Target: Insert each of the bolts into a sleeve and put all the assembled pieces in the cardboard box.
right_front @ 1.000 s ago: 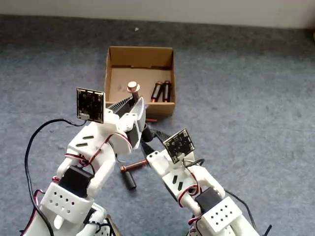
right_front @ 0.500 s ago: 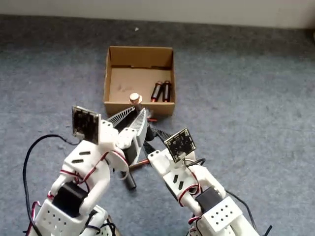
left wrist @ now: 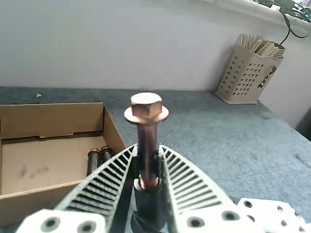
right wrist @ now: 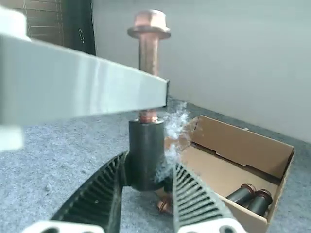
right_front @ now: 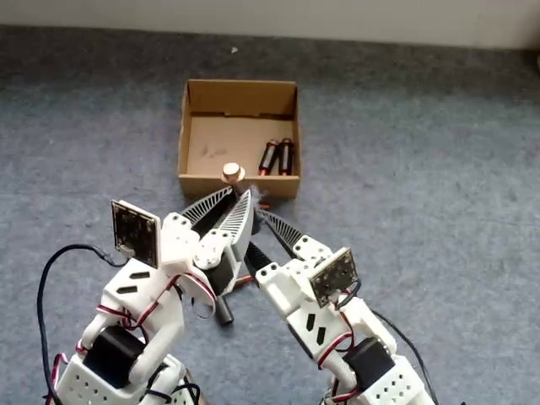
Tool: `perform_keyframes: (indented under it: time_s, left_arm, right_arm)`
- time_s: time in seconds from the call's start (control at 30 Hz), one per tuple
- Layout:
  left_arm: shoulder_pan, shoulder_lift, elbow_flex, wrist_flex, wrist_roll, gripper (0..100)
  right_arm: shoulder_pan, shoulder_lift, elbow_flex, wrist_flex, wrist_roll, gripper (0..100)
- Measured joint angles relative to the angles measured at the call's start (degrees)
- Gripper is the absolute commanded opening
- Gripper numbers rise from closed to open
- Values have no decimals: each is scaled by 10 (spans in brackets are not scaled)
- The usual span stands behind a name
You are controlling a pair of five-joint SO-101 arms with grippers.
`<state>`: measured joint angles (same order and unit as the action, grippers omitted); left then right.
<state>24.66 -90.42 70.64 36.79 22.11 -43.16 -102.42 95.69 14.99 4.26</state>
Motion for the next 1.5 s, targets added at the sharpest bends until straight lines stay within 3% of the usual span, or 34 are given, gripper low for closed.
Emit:
perform_keyframes:
  time_s: [0.27, 0.47, 0.67, 0.83, 1.07, 1.33, 1.5]
  left_arm:
    - [0, -3, 0, 0, 1, 13]
    - [0, -5, -12, 65, 1, 232]
    - [-1, -6, -76, 197, -1, 235]
    - [-11, -5, -104, 218, -2, 235]
    - [-135, -5, -164, 232, -2, 235]
    - [-301, -6, -117, 334, -2, 226]
    - [-429, 0, 7, 313, -57, 52]
  right_arm:
    - [0, -6, 0, 1, 0, 4]
    - [-4, -6, 0, 1, 1, 4]
    - [-2, -9, 0, 1, 1, 4]
    - [-2, -10, 0, 1, 1, 4]
    - [31, -11, 0, 24, 1, 4]
    - [100, -10, 0, 118, -33, 4]
    - [120, -11, -11, 118, -45, 4]
